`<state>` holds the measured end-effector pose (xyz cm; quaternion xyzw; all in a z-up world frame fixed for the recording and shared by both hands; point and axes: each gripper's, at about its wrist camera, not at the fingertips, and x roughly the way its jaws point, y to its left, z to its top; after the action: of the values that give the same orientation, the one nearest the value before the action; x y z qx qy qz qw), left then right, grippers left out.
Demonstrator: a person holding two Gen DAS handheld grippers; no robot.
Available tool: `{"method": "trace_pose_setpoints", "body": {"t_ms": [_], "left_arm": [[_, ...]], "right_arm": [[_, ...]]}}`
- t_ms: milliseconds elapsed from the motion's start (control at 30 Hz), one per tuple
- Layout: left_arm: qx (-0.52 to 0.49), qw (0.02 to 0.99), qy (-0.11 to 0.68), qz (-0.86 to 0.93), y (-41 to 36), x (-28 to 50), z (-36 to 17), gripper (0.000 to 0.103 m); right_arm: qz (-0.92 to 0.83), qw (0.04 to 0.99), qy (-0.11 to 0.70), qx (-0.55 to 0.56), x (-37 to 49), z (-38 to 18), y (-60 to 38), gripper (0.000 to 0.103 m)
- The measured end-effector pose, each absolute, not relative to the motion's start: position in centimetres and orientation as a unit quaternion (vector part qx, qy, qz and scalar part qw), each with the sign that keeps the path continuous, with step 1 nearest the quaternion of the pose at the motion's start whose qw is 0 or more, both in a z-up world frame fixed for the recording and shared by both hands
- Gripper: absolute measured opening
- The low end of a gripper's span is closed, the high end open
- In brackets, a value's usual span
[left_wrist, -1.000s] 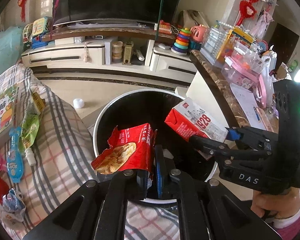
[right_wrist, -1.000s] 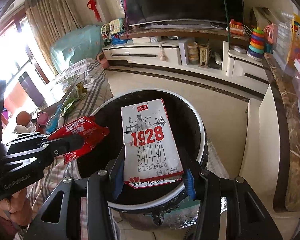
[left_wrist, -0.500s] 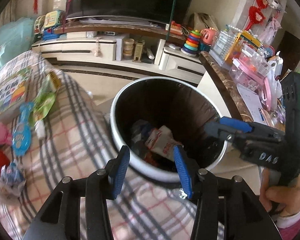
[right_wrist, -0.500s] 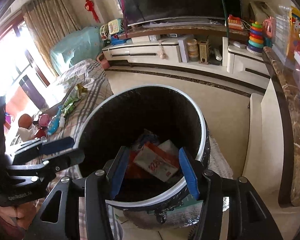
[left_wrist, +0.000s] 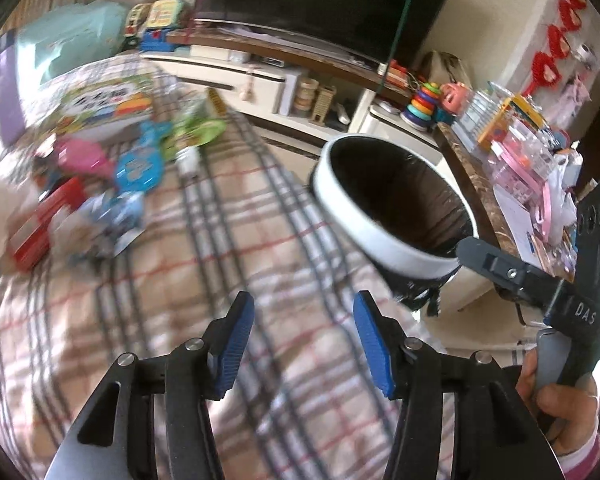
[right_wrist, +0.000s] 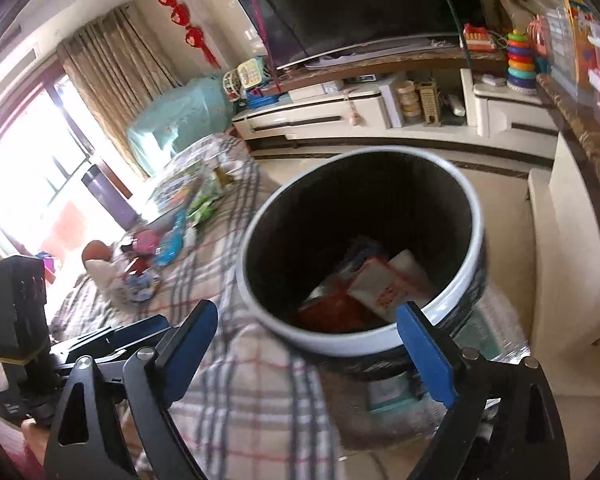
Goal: Collect trash
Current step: 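Move both grippers back from the bin toward the tissue and wrappers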
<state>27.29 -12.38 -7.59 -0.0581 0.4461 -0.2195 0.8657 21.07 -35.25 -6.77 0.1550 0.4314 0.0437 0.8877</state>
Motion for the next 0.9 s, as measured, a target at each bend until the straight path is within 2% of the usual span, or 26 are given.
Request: {"method": "trace_pose_setpoints", "body": {"t_ms": [233, 900], "left_arm": [[-0.082, 0.869, 0.452, -0.182, -7.6, 24.3, -7.8, 0.052], [-0.126, 0.876, 0.455, -0.098, 1.3, 20.8, -7.2, 0.052]], "right_arm": [[0.067, 0.883, 0.424, 0.191, 19.7, -7.5, -32.7, 0.095], [0.140, 0.881, 0.425, 0.154, 19.5, -9.0, -23.3, 0.096]]}}
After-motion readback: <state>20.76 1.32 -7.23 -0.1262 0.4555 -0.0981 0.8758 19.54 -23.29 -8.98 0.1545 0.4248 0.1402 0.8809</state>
